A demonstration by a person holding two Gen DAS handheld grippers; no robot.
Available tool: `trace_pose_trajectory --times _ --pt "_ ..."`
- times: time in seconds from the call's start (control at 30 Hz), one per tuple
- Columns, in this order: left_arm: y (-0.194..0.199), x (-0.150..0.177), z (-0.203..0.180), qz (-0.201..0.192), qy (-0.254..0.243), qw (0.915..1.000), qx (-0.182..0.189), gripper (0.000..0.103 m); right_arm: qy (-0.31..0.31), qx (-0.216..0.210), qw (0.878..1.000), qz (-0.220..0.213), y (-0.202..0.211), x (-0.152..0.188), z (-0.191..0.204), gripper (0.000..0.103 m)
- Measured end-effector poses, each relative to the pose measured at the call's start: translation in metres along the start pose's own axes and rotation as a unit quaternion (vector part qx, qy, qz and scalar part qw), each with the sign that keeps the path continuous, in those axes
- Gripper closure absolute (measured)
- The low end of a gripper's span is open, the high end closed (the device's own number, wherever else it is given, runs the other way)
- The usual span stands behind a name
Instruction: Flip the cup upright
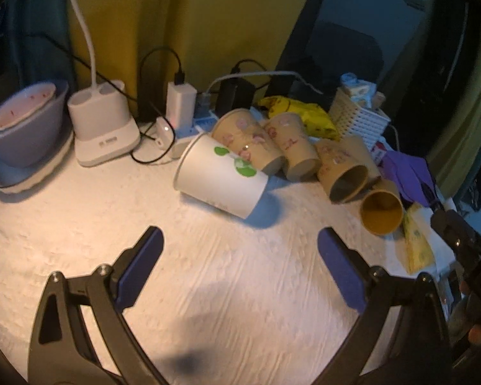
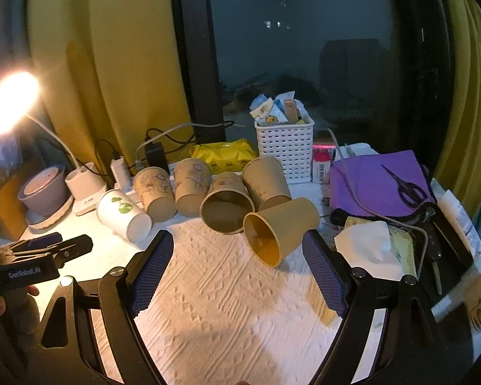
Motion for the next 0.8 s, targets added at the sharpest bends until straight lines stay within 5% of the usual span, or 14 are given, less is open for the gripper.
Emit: trace_pose_trajectory --times 0.33,0.8 --pt "-0.041 -0.024 0.016 0.001 0.073 0.9973 -0.007 0.005 -0.010 0.001 1.000 0.015 -0.040 -0.012 -0.012 0.018" --pt "-0.097 -0.036 0.044 0.037 0.177 0.9834 0.019 0.006 -0.011 0.002 1.000 0.023 -0.064 -0.014 -0.017 0.018"
Point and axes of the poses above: each gripper's, at about its wrist camera, not at the fingertips, and y roughly against the way its jaws point, z to its left, x to its underside, the point moved 1 cm from there along -y, roughly the way its jaws point, and after that the axes turned 4 degrees about x, right-handed, at the moved point
